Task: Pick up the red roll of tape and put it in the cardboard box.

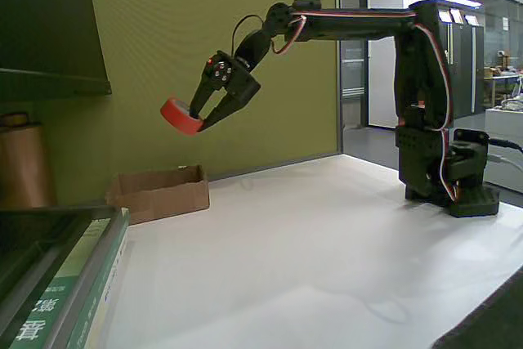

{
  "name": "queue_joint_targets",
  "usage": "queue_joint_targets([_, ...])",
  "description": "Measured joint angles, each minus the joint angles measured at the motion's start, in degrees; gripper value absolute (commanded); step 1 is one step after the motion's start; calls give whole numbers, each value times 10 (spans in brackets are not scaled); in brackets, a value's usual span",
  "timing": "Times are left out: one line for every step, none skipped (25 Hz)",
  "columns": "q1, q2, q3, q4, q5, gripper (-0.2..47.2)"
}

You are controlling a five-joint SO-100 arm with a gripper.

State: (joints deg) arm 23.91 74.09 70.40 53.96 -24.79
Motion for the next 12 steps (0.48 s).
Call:
queue_joint_targets([-4, -14, -13, -1, 0, 1])
queue_joint_targets([-4, -31, -30, -3, -1, 1])
queue_joint_targets([-4, -43, -43, -10, -1, 1])
queue_joint_targets([-4, -55, -53, -12, -1, 1])
queue_joint_targets([0, -67, -63, -21, -1, 1])
queue_joint_targets([4, -76, -70, -30, -1, 1])
queue_joint_targets([11, -87, -76, -37, -1, 1])
queue_joint_targets([11, -98, -85, -41, -1, 1])
queue_joint_targets([13, -106, -90, -50, -3, 1])
queue_joint_targets([13, -118, -98, -57, -8, 1])
queue_joint_targets([13, -128, -103, -62, -8, 1])
queue_joint_targets([18, -137, -104, -70, -8, 1])
